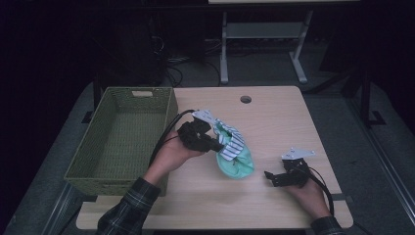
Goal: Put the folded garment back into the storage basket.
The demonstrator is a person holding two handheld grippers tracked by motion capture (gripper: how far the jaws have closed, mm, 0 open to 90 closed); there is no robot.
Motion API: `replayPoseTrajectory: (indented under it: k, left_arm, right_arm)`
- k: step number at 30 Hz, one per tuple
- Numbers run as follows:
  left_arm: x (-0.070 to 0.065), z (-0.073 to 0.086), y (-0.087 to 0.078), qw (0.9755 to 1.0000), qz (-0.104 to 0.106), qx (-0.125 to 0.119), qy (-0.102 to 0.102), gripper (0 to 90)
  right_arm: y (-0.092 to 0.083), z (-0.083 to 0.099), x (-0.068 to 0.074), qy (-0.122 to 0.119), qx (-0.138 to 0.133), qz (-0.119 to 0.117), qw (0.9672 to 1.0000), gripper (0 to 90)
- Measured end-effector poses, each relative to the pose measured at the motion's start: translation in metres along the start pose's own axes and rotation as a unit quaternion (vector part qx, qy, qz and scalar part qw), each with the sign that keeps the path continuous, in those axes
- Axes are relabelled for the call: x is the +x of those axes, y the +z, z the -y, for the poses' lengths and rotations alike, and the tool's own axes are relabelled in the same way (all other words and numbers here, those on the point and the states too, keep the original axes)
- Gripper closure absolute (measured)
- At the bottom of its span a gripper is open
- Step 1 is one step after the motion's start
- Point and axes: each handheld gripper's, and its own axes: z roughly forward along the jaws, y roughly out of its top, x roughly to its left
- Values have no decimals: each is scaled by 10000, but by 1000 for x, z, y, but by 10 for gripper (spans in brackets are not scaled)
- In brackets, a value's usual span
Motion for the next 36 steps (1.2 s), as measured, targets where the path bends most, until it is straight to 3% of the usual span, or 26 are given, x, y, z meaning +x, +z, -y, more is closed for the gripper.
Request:
replayPoseTrajectory:
  k: [9, 21, 36]
  left_arm:
    - [9, -7, -30, 9999, -127, -63, -10, 827]
    - [20, -3, -68, 9993, -301, -177, -121, 826]
    - [37, 20, -119, 9948, -825, -401, -438, 825]
  right_arm:
    - [0, 0, 0, -8, -3, 0, 10000, 92]
    - [0, 0, 0, -4, -15, 2, 10000, 92]
    - [0, 0, 0, -3, -18, 2, 10000, 92]
